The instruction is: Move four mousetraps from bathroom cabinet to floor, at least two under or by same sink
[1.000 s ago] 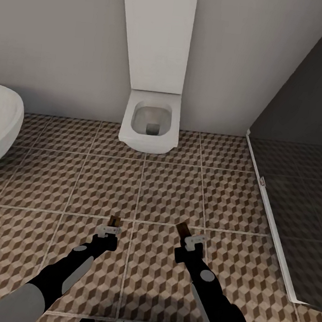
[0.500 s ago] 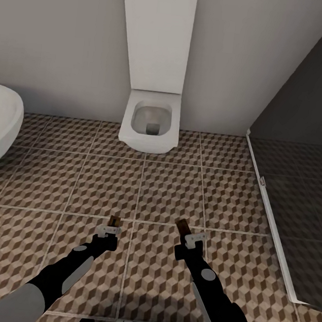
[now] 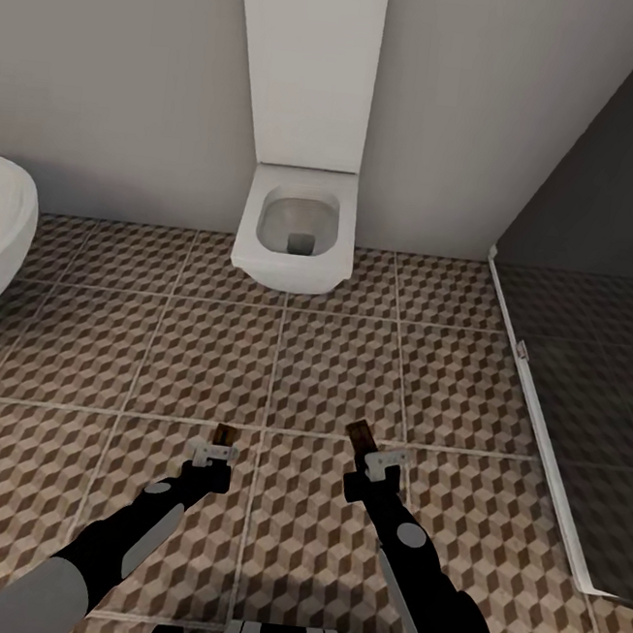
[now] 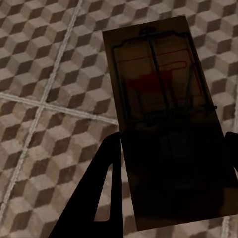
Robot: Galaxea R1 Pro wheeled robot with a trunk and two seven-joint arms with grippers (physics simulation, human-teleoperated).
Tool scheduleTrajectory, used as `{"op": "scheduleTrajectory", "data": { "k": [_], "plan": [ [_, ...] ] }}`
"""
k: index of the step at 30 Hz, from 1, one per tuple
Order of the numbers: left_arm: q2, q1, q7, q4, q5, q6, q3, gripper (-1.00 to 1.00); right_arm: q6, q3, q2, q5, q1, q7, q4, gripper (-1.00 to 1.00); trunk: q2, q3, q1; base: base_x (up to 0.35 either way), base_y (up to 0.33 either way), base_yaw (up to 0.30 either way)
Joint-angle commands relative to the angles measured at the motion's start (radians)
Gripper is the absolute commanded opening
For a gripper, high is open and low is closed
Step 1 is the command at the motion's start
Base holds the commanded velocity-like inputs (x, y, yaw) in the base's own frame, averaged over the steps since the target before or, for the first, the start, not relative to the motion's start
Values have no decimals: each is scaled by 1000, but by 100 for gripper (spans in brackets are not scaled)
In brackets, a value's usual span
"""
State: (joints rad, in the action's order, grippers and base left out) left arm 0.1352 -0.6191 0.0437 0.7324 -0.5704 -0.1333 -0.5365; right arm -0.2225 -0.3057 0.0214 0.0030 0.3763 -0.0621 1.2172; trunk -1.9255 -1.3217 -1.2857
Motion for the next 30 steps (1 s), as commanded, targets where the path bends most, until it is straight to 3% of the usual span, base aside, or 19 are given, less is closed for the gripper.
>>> {"op": "scheduleTrajectory", "data": {
  "k": [1, 30],
  "plan": [
    [1, -1, 7, 2, -6, -3, -5, -100, -6, -2, 0, -1, 1, -6, 2, -100, -8, -5, -4, 0, 0, 0],
    [1, -1, 7, 5, -6, -3, -4, -100, -6, -6, 0, -1, 0, -7, 2, -100, -211, -141, -115, 0, 0, 0]
  ]
}}
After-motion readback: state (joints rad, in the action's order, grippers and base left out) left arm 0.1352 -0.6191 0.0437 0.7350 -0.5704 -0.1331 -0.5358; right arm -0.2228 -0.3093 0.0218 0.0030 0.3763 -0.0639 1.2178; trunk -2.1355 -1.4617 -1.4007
